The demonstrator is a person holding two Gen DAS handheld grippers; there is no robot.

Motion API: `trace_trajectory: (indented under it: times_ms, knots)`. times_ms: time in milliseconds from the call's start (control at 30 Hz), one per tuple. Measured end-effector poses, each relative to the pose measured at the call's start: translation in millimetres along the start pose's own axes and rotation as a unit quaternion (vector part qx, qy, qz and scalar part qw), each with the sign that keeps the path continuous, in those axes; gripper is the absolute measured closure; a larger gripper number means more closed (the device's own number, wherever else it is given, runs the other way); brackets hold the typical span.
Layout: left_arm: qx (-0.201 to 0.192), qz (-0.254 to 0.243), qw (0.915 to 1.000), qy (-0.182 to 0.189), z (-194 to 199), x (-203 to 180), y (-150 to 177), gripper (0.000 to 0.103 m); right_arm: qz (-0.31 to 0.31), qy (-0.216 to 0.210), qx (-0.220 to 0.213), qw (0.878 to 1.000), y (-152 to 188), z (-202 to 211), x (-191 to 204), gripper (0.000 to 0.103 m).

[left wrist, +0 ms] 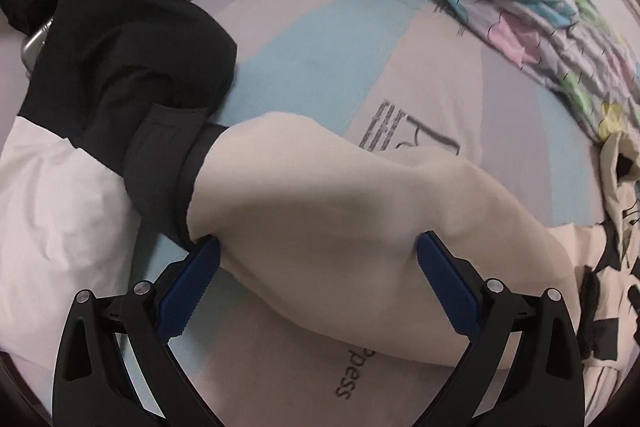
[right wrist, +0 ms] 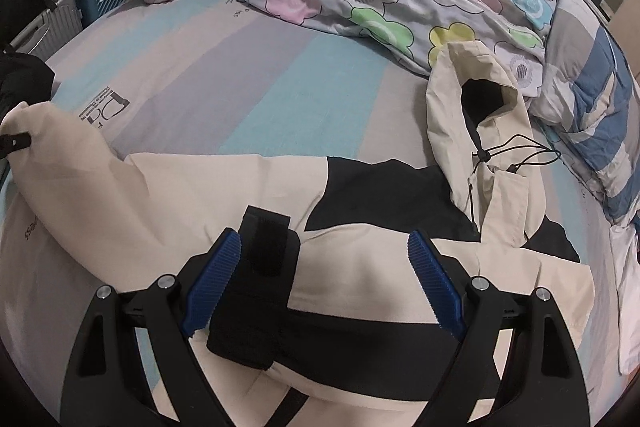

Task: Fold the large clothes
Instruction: 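Grasp the other black-cuffed sleeve with the left tool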

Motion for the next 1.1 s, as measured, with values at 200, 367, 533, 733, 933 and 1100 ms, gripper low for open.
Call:
trace_trajectory:
  times_ms: [200, 367, 533, 733, 933, 1100]
  knots:
    - [-0.002, 0.023, 0.9997, -0.005, -5.2, 0.2, -6.3, 0.01, 0.005, -0.002, -0.004, 1.0, -4.4, -9.7, 4.4, 0.021]
    - [0.002, 0.056, 0.9983, 0.017, 3.5, 14.8, -6.9, 0.01, -0.001, -0.004, 0.0, 1.0, -2.2, -13.6, 3.9, 0.021]
    - [0.008, 0.02, 0.9997, 0.008, -6.1, 10.6, 1.5, 0.009, 0.0, -0.01, 0.001, 1.0, -0.5, -13.8, 8.4, 0.021]
    - [0.009, -0.011, 0.9999, -0.001, -30.4, 1.7, 4.4, 0.021, 0.0, -0.008, 0.001, 1.0, 2.6, -16.7, 7.8, 0.021]
    - [0.048, 0.033, 0.9982, 0.017, -52.2, 11.0, 12.5, 0.079, -0.022, 0.029, 0.009, 0.999, 14.1, -15.6, -21.3, 0.021]
    - [0.019, -0.002, 0.9998, 0.007, -41.5, 1.0, 14.6, 0.102, -0.052, 0.07, 0.028, 0.996, 36.4, -19.2, -63.6, 0.021]
Point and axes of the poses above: each gripper's, at about its wrist camera, not at the fingertips, and z roughly against the way its jaws point, x to its left, y to its underside, the point moved 5 cm from there along -z, roughly the way its jaws point, and after that the axes turned 15 degrees about -x, right-handed, at the moved point
